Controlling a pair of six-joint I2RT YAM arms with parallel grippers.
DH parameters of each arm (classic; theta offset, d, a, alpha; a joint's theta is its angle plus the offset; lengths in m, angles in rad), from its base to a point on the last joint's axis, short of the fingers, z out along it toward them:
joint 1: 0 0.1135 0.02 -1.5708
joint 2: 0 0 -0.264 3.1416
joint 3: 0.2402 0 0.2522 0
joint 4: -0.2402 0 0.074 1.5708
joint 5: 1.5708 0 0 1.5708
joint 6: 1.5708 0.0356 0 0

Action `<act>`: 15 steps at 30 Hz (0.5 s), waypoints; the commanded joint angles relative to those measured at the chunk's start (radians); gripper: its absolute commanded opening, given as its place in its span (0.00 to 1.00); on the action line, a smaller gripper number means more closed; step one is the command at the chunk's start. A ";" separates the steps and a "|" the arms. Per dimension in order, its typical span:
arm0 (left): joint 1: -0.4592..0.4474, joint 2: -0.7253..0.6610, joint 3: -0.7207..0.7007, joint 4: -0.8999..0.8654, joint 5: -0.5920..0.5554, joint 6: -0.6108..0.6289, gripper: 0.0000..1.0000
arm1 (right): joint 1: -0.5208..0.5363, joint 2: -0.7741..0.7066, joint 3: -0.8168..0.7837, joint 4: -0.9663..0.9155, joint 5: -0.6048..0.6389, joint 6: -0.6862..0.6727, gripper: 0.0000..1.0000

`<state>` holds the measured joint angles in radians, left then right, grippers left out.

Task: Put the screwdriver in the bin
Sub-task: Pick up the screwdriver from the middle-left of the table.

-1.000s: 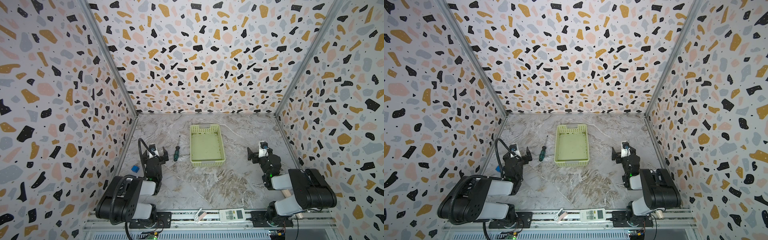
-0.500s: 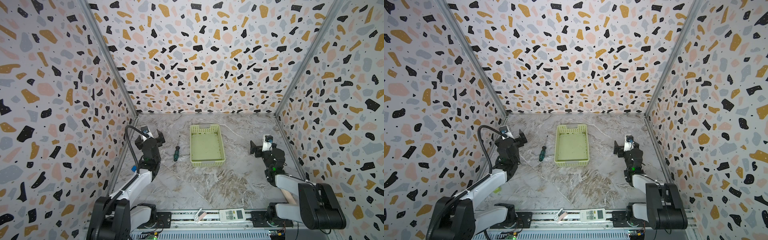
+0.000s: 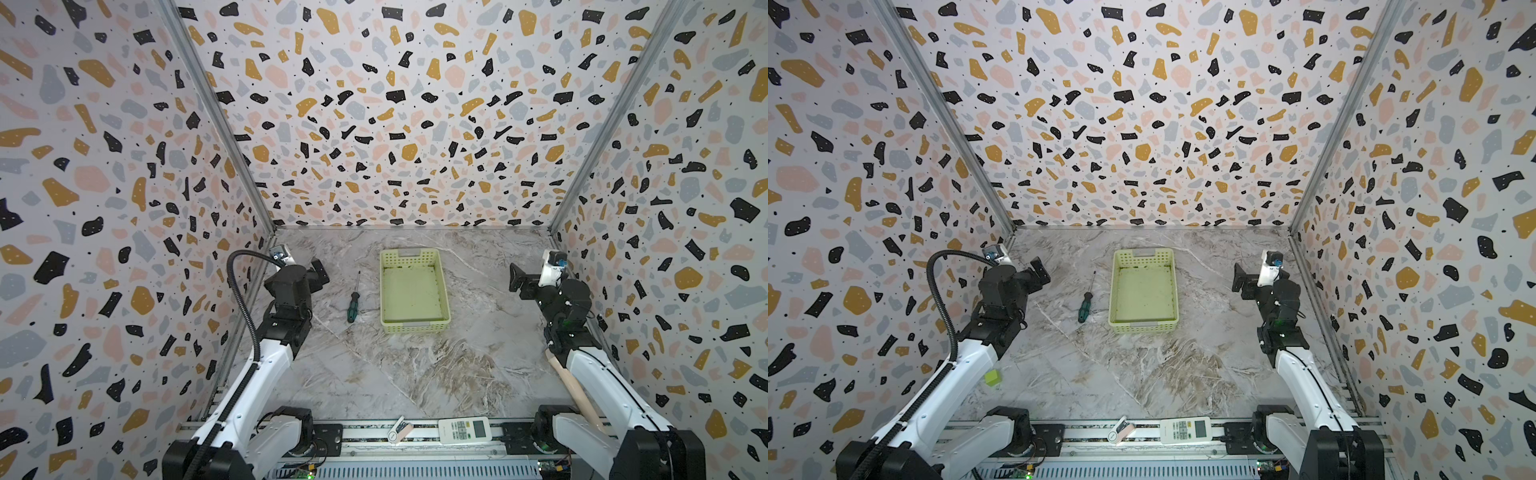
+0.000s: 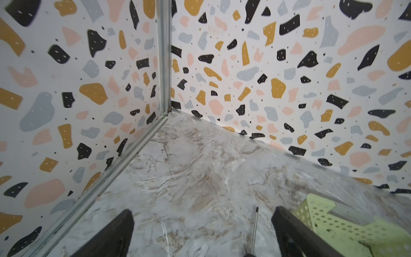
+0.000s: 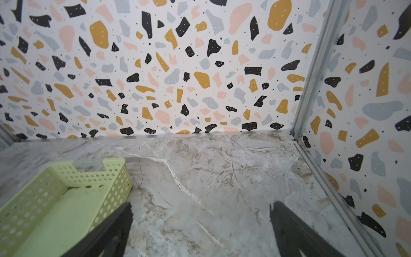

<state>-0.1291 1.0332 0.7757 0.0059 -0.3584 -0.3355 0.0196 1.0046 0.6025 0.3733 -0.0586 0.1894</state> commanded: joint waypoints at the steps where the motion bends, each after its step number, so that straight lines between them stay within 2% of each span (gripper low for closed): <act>1: 0.005 0.060 0.085 -0.157 0.133 0.021 1.00 | -0.011 0.019 0.104 -0.249 0.089 0.122 0.99; 8: 0.003 0.152 0.111 -0.285 0.236 0.066 1.00 | -0.003 0.083 0.175 -0.352 -0.021 0.090 0.99; 11: -0.006 0.170 0.086 -0.279 0.282 0.058 1.00 | 0.068 0.124 0.217 -0.402 0.055 0.062 0.99; 13: -0.024 0.186 0.073 -0.278 0.272 0.061 1.00 | 0.130 0.154 0.243 -0.440 0.111 0.020 0.99; 15: -0.044 0.213 0.062 -0.279 0.250 0.062 1.00 | 0.169 0.189 0.272 -0.483 0.106 -0.016 0.99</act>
<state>-0.1493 1.2221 0.8612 -0.2543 -0.1246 -0.2935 0.1421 1.1782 0.8154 -0.0147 0.0101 0.2279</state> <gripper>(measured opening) 0.995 0.988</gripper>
